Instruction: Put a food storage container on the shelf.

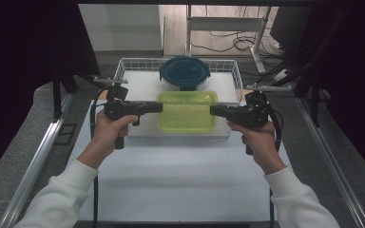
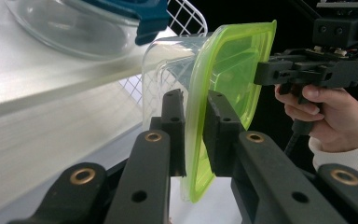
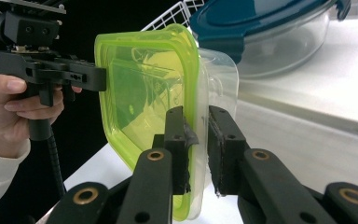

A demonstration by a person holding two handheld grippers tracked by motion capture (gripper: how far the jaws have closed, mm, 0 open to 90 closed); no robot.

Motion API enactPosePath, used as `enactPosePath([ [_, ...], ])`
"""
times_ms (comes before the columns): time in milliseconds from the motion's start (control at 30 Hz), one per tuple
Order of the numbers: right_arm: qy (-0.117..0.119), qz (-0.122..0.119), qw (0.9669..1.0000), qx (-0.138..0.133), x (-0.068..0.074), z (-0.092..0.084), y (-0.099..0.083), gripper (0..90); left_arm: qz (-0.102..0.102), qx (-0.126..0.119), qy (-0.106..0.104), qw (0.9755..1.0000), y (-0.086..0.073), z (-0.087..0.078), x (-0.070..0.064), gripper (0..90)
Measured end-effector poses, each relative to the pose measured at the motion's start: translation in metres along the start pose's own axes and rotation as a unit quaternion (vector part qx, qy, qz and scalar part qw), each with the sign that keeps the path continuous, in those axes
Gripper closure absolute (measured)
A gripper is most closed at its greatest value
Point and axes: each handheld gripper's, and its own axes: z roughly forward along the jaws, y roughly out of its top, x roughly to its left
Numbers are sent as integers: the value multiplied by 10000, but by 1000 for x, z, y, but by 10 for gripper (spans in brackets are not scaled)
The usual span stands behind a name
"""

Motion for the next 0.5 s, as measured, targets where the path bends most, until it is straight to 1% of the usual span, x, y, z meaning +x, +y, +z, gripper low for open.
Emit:
enactPosePath([
  [33,0,0,10000,0,0,0,0,779,0,0,0,10000,0,0,0,798],
  [133,-2,-1,10000,-46,-3,1,6,779,35,-6,27,10000,8,0,-1,797],
  [300,10,-29,10000,-86,-3,0,13,780,90,-30,31,10000,15,-1,-2,797],
  [367,4,-76,9999,-126,-3,0,19,780,120,-41,63,9999,22,-2,-3,798],
  [433,-5,-85,9999,-139,-2,0,21,780,135,-49,68,9999,24,-3,-4,798],
  [500,4,-98,9998,-176,-1,-1,27,780,186,-73,86,9998,31,-5,-6,799],
])
